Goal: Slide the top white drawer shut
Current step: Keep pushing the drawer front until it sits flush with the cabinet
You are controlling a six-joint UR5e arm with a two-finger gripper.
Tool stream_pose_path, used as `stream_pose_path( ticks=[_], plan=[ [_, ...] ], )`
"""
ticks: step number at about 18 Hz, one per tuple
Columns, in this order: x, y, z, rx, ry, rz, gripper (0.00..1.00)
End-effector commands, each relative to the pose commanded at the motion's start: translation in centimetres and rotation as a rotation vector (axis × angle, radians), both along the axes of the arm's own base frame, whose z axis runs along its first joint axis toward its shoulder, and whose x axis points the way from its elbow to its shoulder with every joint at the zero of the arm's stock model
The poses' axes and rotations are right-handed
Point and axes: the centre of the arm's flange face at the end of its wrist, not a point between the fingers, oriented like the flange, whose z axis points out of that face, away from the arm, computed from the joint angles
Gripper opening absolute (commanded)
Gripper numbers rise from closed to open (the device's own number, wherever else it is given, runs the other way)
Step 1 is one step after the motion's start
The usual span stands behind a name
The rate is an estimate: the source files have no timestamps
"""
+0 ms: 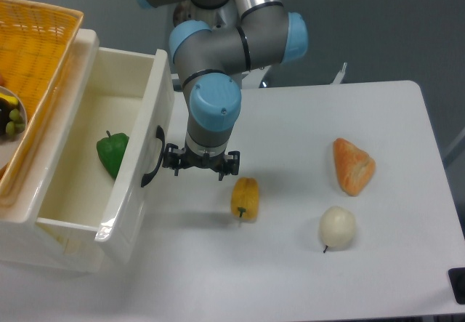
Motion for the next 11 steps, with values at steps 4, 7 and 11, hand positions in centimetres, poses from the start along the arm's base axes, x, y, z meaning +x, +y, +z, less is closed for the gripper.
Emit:
stream_pose_path(
  ticks=[4, 7, 11],
  plan=[
    [0.8, 0.1, 0.5, -0.002, -0.002, -0.012, 1.0],
    [1.4, 0.4, 0.7, -0.002, 0.001, -0.01, 1.0],
    [2.1, 1.0, 1.1, 0.004, 0.006, -0.017, 1.0]
  ],
)
